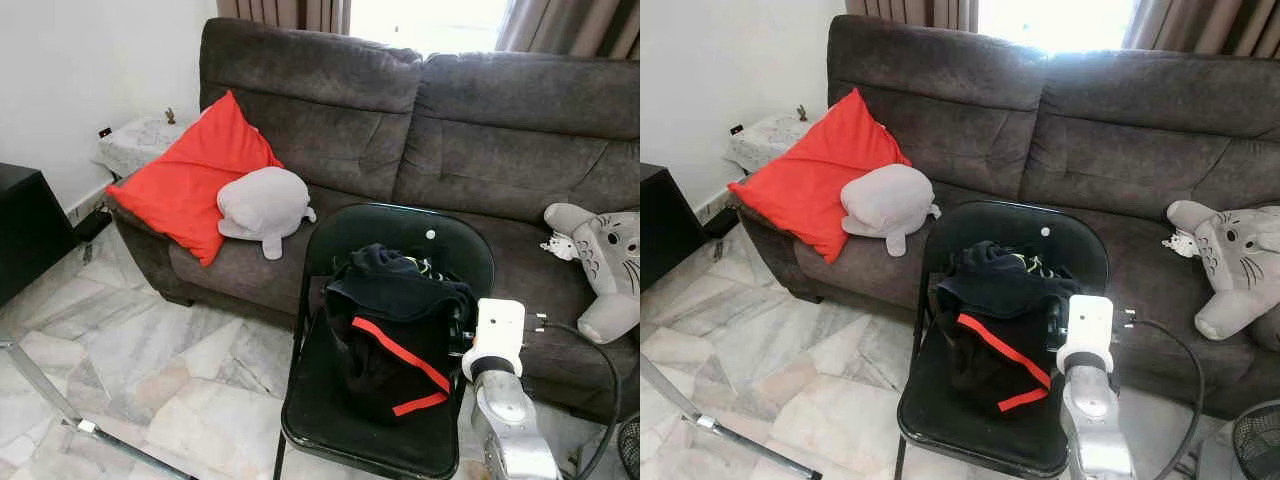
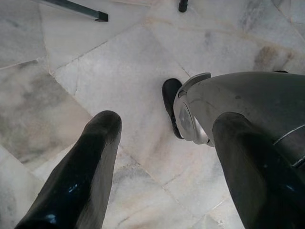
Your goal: Hang hanger
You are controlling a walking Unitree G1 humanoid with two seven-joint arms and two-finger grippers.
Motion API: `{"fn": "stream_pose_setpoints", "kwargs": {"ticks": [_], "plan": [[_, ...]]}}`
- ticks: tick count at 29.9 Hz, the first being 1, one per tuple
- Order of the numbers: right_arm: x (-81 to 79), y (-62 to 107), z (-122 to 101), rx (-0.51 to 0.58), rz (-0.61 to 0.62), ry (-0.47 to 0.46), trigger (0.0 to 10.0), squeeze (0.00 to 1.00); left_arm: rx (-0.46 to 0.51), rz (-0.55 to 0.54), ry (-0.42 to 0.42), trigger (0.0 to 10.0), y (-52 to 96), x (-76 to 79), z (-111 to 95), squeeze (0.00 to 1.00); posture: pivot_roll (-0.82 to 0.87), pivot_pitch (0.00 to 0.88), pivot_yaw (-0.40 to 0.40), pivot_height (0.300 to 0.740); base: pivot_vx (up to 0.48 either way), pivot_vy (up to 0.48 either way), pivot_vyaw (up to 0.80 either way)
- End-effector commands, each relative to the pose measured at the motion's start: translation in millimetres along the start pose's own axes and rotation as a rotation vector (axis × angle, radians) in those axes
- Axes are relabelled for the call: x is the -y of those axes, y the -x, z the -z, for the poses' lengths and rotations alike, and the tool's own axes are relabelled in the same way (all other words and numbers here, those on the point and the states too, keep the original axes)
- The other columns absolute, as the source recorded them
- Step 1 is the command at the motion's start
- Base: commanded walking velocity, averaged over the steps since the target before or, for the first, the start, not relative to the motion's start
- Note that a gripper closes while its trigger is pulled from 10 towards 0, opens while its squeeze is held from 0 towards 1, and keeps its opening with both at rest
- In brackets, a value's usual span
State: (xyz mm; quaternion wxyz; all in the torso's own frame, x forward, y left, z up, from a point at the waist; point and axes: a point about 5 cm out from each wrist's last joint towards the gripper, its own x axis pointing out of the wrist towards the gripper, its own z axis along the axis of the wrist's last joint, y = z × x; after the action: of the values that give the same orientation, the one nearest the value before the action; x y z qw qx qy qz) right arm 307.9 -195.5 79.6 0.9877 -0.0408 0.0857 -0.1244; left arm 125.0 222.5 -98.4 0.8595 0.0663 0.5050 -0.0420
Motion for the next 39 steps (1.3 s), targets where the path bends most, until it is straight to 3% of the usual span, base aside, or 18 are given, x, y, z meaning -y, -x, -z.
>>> {"fn": "stream_pose_setpoints", "kwargs": {"ticks": [1, 8, 14, 15, 16, 17, 21, 22, 23, 29, 30, 32, 33, 34, 35, 36, 37, 39], "plan": [[0.4, -2.0, 8, -0.072, 0.017, -0.072, 10.0, 0.00, -0.012, 0.009, -0.032, 10.0, -0.6, 0.9, -1, 0.00, 0.08, 0.000, 0.019, 0.740, 0.000, 0.000, 0.00], [-9.0, -2.7, 17, -0.131, -0.021, -0.138, 10.0, 0.00, -0.011, 0.013, -0.042, 10.0, -1.5, 2.3, -3, 0.00, 0.09, 0.000, 0.021, 0.740, 0.000, 0.000, 0.00], [-10.4, -6.0, 13, -0.111, -0.026, -0.147, 10.0, 0.00, -0.012, 0.011, -0.047, 10.0, -3.4, 4.2, -8, 0.00, 0.09, 0.000, 0.024, 0.740, 0.000, 0.000, 0.00], [-10.3, -7.5, 12, -0.103, -0.027, -0.153, 8.4, 0.00, -0.012, 0.010, -0.049, 10.0, -3.9, 4.7, -10, 0.00, 0.09, 0.000, 0.024, 0.740, 0.000, 0.000, 0.00], [-10.1, -8.2, 11, -0.099, -0.026, -0.157, 8.4, 0.00, -0.012, 0.010, -0.049, 10.0, -4.1, 5.0, -10, 0.00, 0.09, 0.000, 0.024, 0.740, 0.000, 0.000, 0.00], [-9.7, -10.0, 10, -0.095, -0.027, -0.157, 0.0, 0.00, -0.010, 0.011, -0.051, 10.0, -4.8, 5.9, -12, 0.00, 0.09, 0.000, 0.025, 0.740, 0.000, 0.000, 0.00], [-9.4, -13.3, 8, -0.099, -0.023, -0.159, 0.0, 0.00, 0.002, 0.020, -0.056, 10.0, -7.5, 13.5, -19, 0.00, 0.09, 0.000, 0.025, 0.740, 0.000, 0.000, 0.00], [-9.7, -13.8, 9, -0.104, -0.022, -0.160, 2.3, 0.00, 0.003, 0.022, -0.057, 10.0, -7.9, 14.8, -20, 0.00, 0.09, 0.000, 0.025, 0.740, 0.000, 0.000, 0.00], [-10.3, -14.3, 12, -0.135, -0.018, -0.166, 10.0, 0.00, 0.006, 0.024, -0.059, 10.0, -8.7, 17.1, -22, 0.00, 0.09, 0.000, 0.025, 0.740, 0.000, 0.000, 0.00], [-9.7, -13.7, 21, -0.184, 0.006, -0.228, 10.0, 0.00, 0.015, 0.028, -0.066, 10.0, -10.3, 19.7, -29, 0.00, 0.10, 0.000, 0.026, 0.740, 0.000, 0.000, 0.00], [-8.9, -13.8, 22, -0.183, 0.013, -0.259, 1.8, 0.00, 0.018, 0.028, -0.068, 10.0, -11.0, 20.3, -32, 0.00, 0.10, 0.000, 0.026, 0.740, 0.000, 0.000, 0.00], [-8.7, -14.1, 22, -0.181, 0.016, -0.275, 1.8, 0.00, 0.019, 0.028, -0.069, 10.0, -11.3, 20.7, -33, 0.00, 0.10, 0.000, 0.028, 0.740, 0.000, 0.000, 0.00], [-8.5, -14.7, 22, -0.180, 0.015, -0.285, 0.0, 0.00, 0.019, 0.028, -0.071, 10.0, -11.6, 21.2, -34, 0.00, 0.10, 0.000, 0.029, 0.740, 0.000, 0.000, 0.00], [-8.3, -15.1, 22, -0.182, 0.016, -0.294, 0.2, 0.00, 0.015, 0.026, -0.072, 10.0, -10.9, 19.9, -31, 0.00, 0.10, 0.000, 0.029, 0.740, 0.000, 0.000, 0.00], [-7.8, -15.7, 22, -0.185, 0.017, -0.300, 1.7, 0.00, 0.009, 0.024, -0.072, 10.0, -9.7, 17.7, -27, 0.00, 0.10, 0.000, 0.029, 0.740, 0.000, 0.000, 0.00], [-7.6, -16.0, 22, -0.183, 0.016, -0.297, 2.2, 0.00, 0.008, 0.024, -0.072, 10.0, -9.3, 17.0, -25, 0.00, 0.10, 0.000, 0.029, 0.740, 0.000, 0.000, 0.00], [-7.9, -16.3, 22, -0.179, 0.011, -0.298, 0.0, 0.00, 0.007, 0.023, -0.072, 10.0, -9.2, 16.7, -25, 0.00, 0.10, 0.000, 0.029, 0.740, 0.000, 0.000, 0.00], [-9.2, -16.9, 21, -0.173, 0.002, -0.298, 0.0, 0.00, 0.006, 0.023, -0.073, 10.0, -9.0, 16.3, -24, 0.00, 0.10, 0.000, 0.030, 0.740, 0.000, 0.000, 0.00]]}}
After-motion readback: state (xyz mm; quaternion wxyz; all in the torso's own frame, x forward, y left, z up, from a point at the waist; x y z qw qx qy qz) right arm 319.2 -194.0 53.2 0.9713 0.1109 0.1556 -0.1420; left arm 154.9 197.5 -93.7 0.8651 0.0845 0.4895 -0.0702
